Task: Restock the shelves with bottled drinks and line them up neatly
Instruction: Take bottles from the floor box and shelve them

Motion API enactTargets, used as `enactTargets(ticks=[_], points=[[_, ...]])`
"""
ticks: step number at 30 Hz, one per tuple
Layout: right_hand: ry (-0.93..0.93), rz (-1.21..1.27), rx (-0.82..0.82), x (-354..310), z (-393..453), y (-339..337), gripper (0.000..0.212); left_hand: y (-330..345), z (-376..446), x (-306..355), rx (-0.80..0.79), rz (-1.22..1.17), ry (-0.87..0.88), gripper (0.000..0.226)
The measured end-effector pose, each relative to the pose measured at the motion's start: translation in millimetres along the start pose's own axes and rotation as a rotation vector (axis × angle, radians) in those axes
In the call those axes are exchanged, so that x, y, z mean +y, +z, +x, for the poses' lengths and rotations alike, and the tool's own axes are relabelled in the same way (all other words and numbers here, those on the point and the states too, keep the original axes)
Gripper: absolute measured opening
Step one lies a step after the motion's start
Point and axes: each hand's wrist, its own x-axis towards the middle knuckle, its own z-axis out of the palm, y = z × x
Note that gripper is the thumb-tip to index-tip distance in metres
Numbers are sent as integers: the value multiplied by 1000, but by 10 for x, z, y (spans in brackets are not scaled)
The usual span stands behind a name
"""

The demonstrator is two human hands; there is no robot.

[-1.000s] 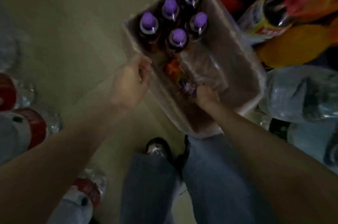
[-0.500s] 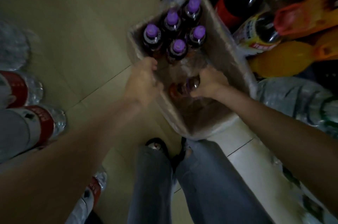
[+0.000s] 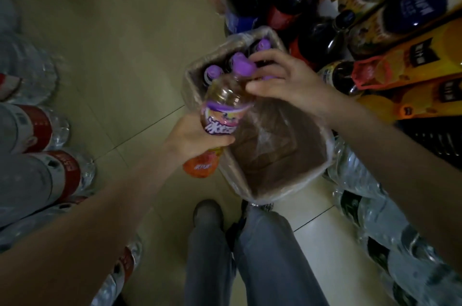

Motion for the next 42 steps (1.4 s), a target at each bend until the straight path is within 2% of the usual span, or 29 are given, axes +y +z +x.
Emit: enactTargets(ticks=[1, 3, 6, 7, 9, 14, 18, 22, 25, 28, 31, 34, 37, 39, 42], points=[[46, 38, 87, 171, 139, 22, 44, -60, -11, -80, 56, -13, -73, 36], [34, -195, 205, 540, 419, 102, 49, -153, -44, -225, 159, -88, -208, 29], [-74, -786, 107, 1025, 793, 303, 53, -233, -117, -374, 224, -231, -337, 22], [-43, -956, 104, 1097, 870, 382, 45, -248, -143, -402, 229, -253, -339, 21], [43, -1123, 196, 1130, 929, 511, 35, -270, -188, -413, 224, -266, -347, 21], [130, -1076, 210, 911, 595, 533, 48, -310, -333, -159, 139, -174, -360, 22], [69, -921, 240, -99, 47, 253, 37, -451, -622, 570, 119, -164, -293, 34], [-39, -866, 339, -1632, -903, -166, 36, -753, -1158, 1818, 149, -192, -110, 31], [-153, -947, 436, -2837, -1707, -448, 37, -992, -1703, 2968, 137, -169, 101, 37], [-301, -941, 683, -3874, -2634, -652, 36, -1196, -2325, 4046, 141, -105, 354, 37], [-438, -935, 948, -4604, -3692, -899, 35, -1215, -2981, 5024, 133, -111, 567, 37], [-593, -927, 1196, -5000, -4806, -1060, 34, -968, -3584, 5788, 49, -205, 757, 31], [-702, -959, 1446, -5129, -5747, -1181, 36, -514, -4107, 6324, -6, -279, 884, 22], [-688, -936, 1607, -5065, -6239, -1269, 32, -156, -4416, 6549, -82, -307, 926, 22], [-597, -806, 1753, -4741, -6864, -1391, 28, 410, -4810, 6696, -194, -235, 1012, 33]])
